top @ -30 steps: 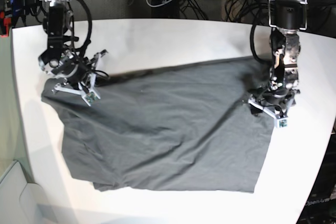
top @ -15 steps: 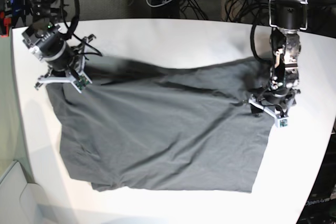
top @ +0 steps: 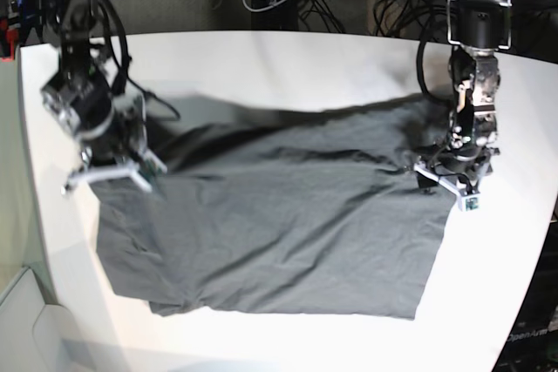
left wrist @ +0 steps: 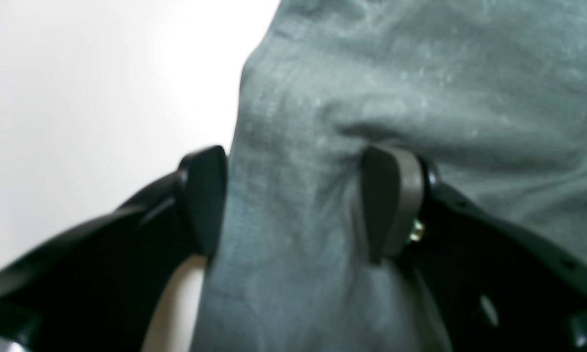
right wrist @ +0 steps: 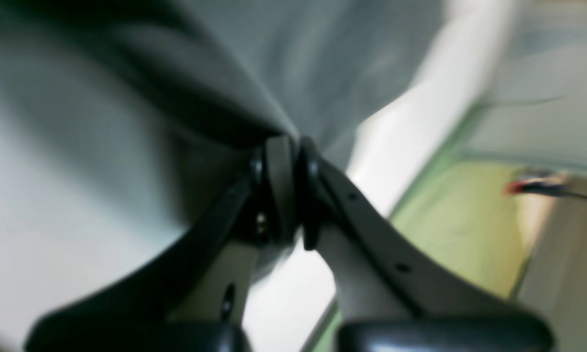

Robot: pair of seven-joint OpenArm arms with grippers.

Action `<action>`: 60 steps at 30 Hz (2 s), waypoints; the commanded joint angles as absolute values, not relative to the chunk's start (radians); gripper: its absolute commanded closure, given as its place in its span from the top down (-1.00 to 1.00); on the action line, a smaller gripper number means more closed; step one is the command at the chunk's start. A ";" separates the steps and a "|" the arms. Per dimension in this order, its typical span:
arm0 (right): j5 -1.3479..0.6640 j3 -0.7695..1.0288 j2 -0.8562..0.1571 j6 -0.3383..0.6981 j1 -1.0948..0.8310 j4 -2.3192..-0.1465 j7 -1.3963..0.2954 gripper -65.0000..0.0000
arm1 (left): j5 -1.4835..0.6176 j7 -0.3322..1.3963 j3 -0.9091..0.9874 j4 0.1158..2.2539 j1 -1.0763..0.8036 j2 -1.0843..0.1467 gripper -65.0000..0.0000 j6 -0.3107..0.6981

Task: Layout the t-shirt on the table in an organized manner, then fold the t-shirt properly
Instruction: 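Release the t-shirt with the right gripper and regrasp its edge, then drag the grasped t-shirt edge with the right gripper away from the robot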

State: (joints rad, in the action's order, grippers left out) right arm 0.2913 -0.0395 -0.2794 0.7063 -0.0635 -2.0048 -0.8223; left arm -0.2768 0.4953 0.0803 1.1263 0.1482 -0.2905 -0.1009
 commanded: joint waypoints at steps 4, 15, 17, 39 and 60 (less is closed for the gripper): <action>0.298 -0.045 -0.196 0.698 0.094 -1.968 -0.811 -1.00 | -0.260 0.536 0.082 1.129 0.131 -0.303 0.30 -0.108; 0.375 -0.156 -0.142 0.698 0.254 -1.471 -0.806 -0.21 | -0.260 0.536 0.084 1.139 0.099 -0.303 0.30 -0.108; 0.387 -0.153 -0.142 0.698 0.232 -1.501 -0.811 0.09 | -0.260 0.536 0.084 1.139 0.093 -0.306 0.30 -0.108; 0.383 -0.127 -0.101 0.698 0.033 -1.641 -0.800 0.56 | -0.266 0.536 0.084 1.141 0.093 -0.314 0.30 -0.108; 0.390 -0.054 -0.143 0.698 0.059 -1.492 -0.674 -1.00 | -0.262 0.536 0.084 1.141 0.091 -0.317 0.30 -0.108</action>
